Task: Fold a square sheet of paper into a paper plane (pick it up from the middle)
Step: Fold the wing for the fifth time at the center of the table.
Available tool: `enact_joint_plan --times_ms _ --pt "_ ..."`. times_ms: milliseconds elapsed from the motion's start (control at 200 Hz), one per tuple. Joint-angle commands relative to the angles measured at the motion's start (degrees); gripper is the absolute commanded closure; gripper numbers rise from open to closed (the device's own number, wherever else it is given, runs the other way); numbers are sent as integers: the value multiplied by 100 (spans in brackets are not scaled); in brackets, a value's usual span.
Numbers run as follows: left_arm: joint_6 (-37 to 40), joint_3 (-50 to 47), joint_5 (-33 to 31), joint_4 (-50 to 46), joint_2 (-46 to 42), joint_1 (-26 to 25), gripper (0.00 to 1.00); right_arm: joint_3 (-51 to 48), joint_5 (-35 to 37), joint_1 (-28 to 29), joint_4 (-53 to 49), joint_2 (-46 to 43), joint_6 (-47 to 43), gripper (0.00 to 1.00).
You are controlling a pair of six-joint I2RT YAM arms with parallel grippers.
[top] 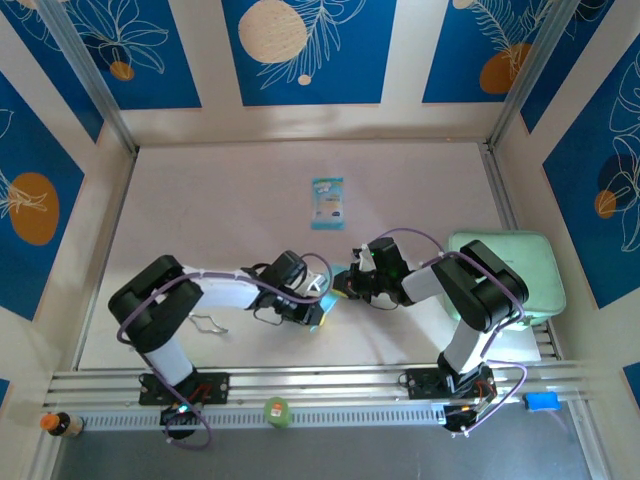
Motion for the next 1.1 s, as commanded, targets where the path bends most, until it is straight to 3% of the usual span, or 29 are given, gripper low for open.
enact_joint_plan --times_ms 0,380,530,780,1090 --pt "-86 -319 125 -843 -158 -88 96 -218 742 -22 -1076 260 -25 100" --pt "-118 -598 122 -937 -1036 -178 100 -180 740 -14 -1101 236 -18 100" --pt "-88 -425 -172 -681 -1546 -161 100 -181 733 -5 -1078 236 -7 100" --pt "104 656 -226 -546 -475 -91 100 -149 695 10 -1075 258 -7 100" --pt "-44 1057 -562 149 380 47 96 -110 641 56 -1067 237 6 100"
